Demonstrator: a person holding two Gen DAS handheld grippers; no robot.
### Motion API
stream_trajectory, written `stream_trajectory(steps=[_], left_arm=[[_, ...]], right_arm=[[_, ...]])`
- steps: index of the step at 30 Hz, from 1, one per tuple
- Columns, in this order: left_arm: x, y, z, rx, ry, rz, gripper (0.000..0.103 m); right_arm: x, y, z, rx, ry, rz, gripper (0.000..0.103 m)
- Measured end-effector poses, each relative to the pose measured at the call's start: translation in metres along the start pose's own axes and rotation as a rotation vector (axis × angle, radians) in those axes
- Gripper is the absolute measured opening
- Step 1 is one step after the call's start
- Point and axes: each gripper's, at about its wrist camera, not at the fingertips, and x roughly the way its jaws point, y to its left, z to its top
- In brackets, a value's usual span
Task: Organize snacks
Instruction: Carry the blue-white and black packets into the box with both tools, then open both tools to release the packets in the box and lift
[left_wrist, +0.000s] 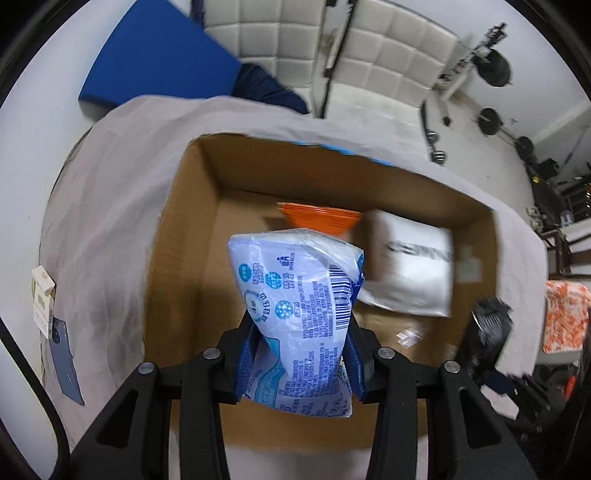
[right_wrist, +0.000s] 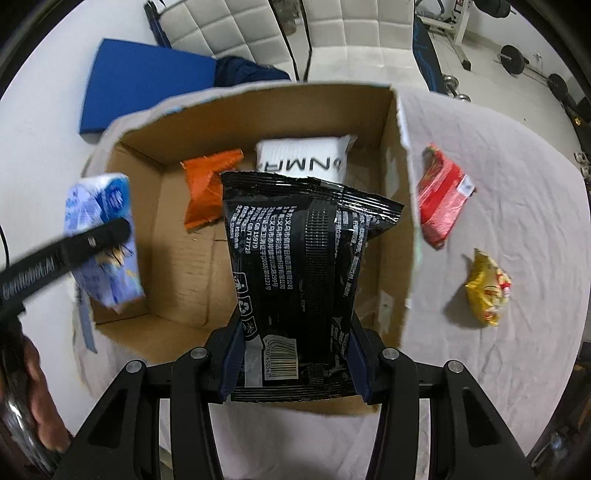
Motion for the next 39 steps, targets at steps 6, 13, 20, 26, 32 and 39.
stream_trajectory(steps=[6, 13, 20, 26, 32, 39], left_arm=[[0.05, 0.01, 0.033, 0.012, 0.054, 0.079, 0.039], [0.09, 0.004, 0.058, 0.043, 0.116, 0.115, 0.041], [0.101, 0.017, 0.061, 0.014, 0.122, 0.08, 0.046], [0.103, 0.025, 0.055, -0.001, 0.165, 0.064, 0.048], [0.096, 0.025, 0.047, 0.022, 0.152, 0.068, 0.051], [0.067, 0.024, 0.042, 0.046, 0.074, 0.069, 0.078]], right_arm=[[0.047, 0.002, 0.013, 0.019, 0.047, -0.059, 0.051], [0.083, 0.001, 0.023, 0.021, 0.084, -0.109, 0.051], [0.109, -0.004, 0.023, 0.049, 0.125, -0.113, 0.052], [0.124, -0.006, 0.023, 0.051, 0.153, -0.119, 0.054], [0.125, -0.001, 0.021, 0.042, 0.153, -0.125, 0.058], [0.11, 0.005, 0.022, 0.05, 0.11, -0.103, 0.078]])
